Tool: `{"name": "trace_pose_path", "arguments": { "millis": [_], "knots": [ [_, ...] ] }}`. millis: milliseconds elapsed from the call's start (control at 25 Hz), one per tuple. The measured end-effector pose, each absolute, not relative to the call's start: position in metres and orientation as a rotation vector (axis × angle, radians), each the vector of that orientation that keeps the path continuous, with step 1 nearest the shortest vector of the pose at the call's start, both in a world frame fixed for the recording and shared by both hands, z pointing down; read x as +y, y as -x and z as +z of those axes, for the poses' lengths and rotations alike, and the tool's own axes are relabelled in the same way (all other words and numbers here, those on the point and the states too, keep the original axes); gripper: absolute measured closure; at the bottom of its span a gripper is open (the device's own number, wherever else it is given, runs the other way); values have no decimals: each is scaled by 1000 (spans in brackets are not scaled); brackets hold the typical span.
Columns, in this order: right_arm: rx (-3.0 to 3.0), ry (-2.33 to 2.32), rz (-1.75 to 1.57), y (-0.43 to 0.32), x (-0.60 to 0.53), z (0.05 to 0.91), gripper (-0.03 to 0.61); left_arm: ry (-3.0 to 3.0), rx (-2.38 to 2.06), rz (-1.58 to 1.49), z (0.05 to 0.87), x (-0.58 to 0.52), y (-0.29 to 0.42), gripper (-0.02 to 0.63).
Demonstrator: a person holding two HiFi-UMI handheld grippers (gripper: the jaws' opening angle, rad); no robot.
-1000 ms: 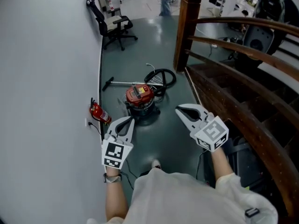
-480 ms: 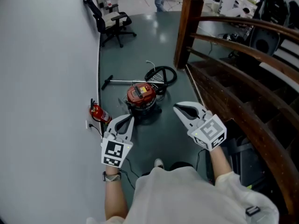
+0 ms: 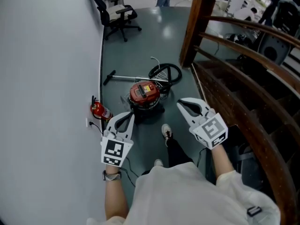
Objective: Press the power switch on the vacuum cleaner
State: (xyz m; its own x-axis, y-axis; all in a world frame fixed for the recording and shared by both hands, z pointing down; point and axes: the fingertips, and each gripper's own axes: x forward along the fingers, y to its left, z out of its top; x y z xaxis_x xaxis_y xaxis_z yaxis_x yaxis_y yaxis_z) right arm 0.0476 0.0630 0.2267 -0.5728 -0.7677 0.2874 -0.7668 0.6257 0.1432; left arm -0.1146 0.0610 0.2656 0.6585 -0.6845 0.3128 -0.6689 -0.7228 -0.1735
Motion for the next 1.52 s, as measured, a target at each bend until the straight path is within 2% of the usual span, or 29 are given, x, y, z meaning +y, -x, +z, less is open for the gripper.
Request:
{"name": "trace_pose_path", "arguments": {
  "millis": [720, 1400, 1520],
  "knots": [
    [-2531, -1105, 36, -81, -99, 268, 546, 2789, 1314, -592, 279, -81, 84, 617],
    [-2581, -976, 175, -82, -184, 314, 545, 2780, 1425, -627, 309, -159, 70, 617],
    [-2567, -941, 184, -81, -194, 326, 505, 2795, 1427, -646, 320, -167, 66, 617]
  ]
}}
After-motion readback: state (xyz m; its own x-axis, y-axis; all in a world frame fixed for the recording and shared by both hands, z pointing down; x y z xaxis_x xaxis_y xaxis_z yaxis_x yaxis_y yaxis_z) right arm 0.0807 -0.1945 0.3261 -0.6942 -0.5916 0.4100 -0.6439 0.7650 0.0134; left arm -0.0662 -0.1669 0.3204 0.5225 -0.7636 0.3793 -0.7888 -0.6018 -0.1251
